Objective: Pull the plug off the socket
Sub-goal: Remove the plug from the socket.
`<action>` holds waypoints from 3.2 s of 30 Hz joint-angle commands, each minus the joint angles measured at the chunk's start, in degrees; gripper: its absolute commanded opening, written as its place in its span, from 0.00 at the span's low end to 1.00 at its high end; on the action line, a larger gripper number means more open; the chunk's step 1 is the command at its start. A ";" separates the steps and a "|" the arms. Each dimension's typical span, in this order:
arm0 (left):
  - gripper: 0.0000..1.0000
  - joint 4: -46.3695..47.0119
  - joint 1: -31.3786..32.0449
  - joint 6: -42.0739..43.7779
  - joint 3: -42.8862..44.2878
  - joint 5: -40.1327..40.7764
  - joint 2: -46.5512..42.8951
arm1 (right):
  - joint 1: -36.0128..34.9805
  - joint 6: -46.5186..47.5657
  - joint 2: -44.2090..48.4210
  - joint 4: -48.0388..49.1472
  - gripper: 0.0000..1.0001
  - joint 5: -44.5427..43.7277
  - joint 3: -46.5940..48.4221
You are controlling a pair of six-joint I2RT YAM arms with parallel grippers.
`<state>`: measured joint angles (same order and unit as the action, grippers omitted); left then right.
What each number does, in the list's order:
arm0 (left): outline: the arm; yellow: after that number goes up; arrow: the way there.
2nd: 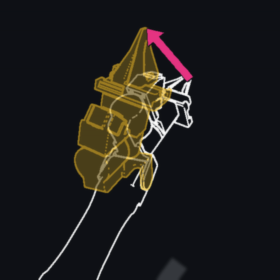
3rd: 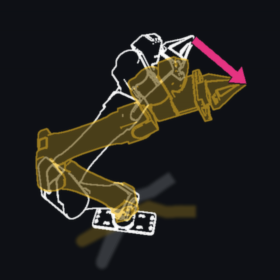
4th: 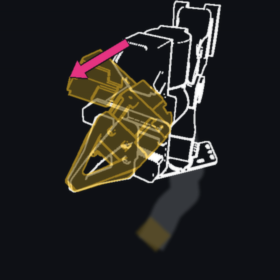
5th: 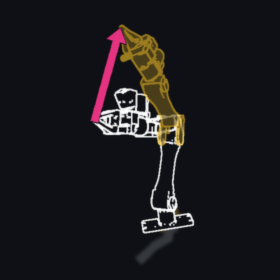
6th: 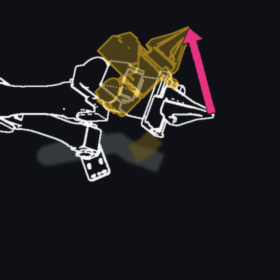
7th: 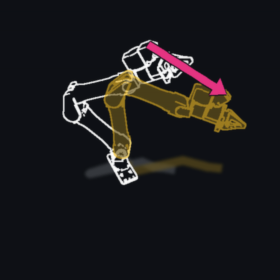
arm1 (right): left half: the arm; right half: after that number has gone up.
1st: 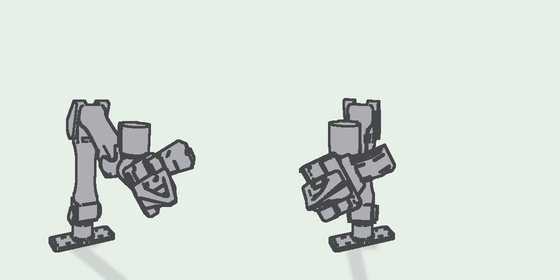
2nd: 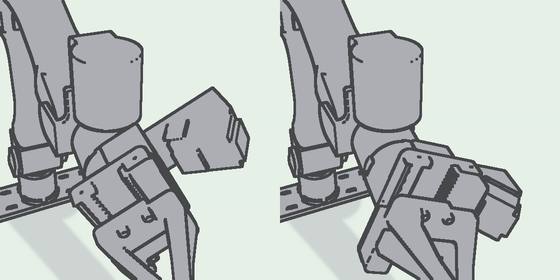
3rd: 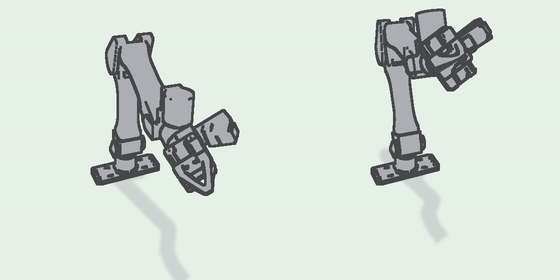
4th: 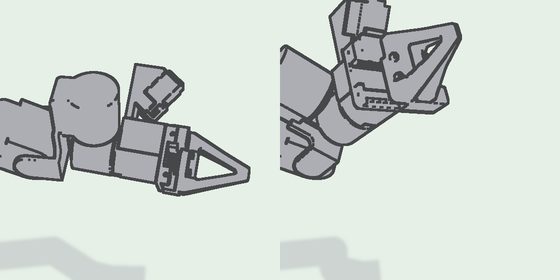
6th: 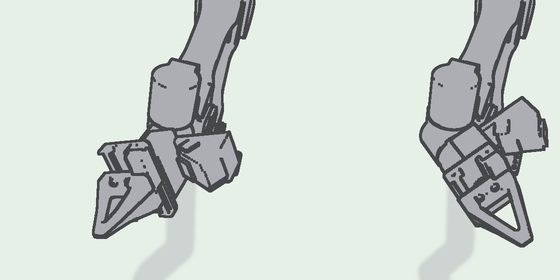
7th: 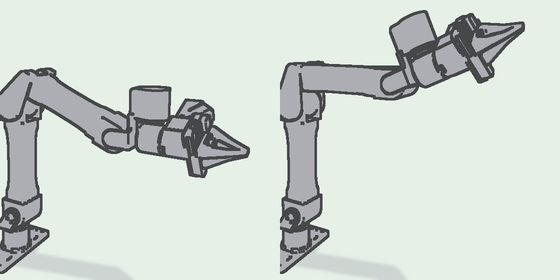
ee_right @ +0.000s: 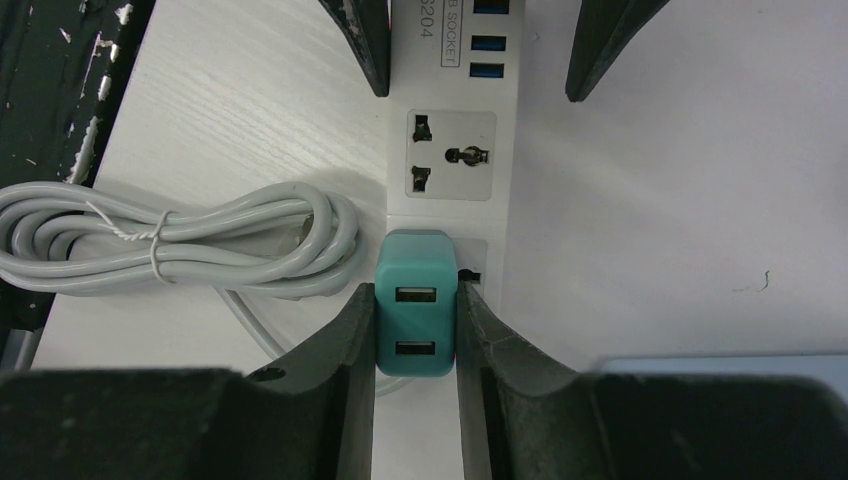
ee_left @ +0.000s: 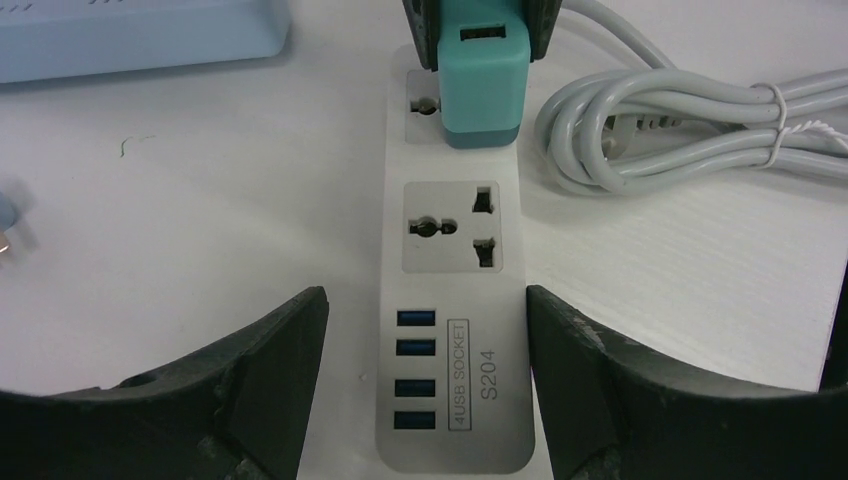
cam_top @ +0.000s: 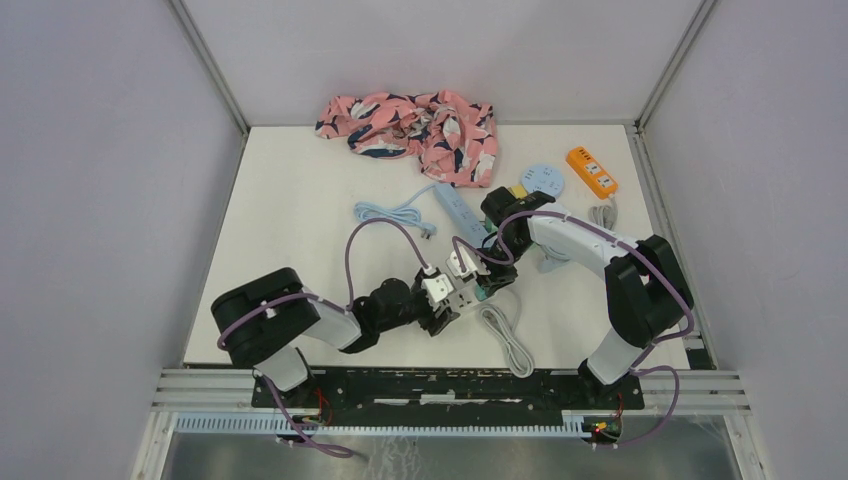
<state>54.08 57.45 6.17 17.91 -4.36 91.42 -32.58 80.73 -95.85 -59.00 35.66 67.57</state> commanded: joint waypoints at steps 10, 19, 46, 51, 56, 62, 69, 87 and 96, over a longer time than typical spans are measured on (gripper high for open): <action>0.64 1.29 0.56 1.65 3.18 -1.93 4.34 | -0.07 0.55 -1.27 -1.91 0.17 3.99 1.49; 0.09 0.89 0.57 0.61 2.39 -0.58 4.40 | 0.64 1.11 -2.71 -4.35 0.00 4.20 3.24; 0.03 2.29 0.61 -1.38 0.87 -0.67 4.56 | 2.20 -0.55 1.30 1.99 0.00 9.61 -0.51; 0.03 3.18 0.59 -1.60 -0.16 -0.11 4.31 | 3.78 3.64 2.16 1.10 0.00 4.65 -1.99; 0.03 3.56 0.63 -1.76 -0.67 -0.02 3.97 | 3.10 8.41 1.28 -3.93 0.00 10.12 -1.56; 0.03 3.75 0.62 -2.13 -0.19 -0.18 4.58 | -3.23 1.44 2.22 3.42 0.00 11.37 -3.28; 0.03 3.57 0.59 -2.10 -0.42 0.13 4.48 | -0.53 -2.95 2.63 5.80 0.00 10.01 -2.07; 0.03 3.78 0.56 -3.26 -0.65 0.05 5.16 | -2.62 0.78 2.03 1.08 0.00 17.57 -1.82; 0.03 3.48 0.60 -3.30 -0.78 0.30 5.41 | 4.31 -1.03 3.19 1.01 0.00 18.07 -0.68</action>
<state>58.92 58.26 4.14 17.17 -5.23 95.94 -31.16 79.37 -94.87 -56.21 43.70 65.04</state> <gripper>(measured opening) 0.585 0.332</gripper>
